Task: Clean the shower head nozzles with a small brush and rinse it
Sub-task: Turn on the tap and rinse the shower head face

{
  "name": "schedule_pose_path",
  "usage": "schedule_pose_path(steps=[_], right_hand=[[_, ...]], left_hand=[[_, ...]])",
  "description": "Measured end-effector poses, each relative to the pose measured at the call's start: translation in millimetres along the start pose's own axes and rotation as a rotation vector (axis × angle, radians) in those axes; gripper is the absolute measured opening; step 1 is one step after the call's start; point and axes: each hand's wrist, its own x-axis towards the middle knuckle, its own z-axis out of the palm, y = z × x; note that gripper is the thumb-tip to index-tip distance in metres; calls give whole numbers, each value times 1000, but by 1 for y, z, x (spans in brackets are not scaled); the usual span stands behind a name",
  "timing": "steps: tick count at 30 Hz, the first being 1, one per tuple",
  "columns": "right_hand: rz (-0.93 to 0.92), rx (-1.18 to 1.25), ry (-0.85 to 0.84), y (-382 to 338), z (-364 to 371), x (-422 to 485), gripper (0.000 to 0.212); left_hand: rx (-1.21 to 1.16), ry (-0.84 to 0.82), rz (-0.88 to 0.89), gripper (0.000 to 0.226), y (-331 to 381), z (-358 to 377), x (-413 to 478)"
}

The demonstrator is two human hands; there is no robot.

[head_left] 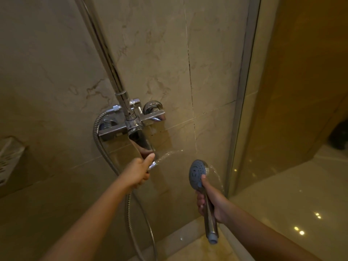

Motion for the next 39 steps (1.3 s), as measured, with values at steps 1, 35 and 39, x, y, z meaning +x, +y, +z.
schedule_pose_path(steps=[1,35,39], right_hand=[[0,22,-1,0,-1,0,52],[-39,-83,-3,18,-67,32,62],[-47,1,-9,19,-67,37,54]], left_hand=[[2,-36,-27,41,-5,7,-3],[32,-453,46,29,-29,168,15],[16,-432,49,30,-36,176,17]])
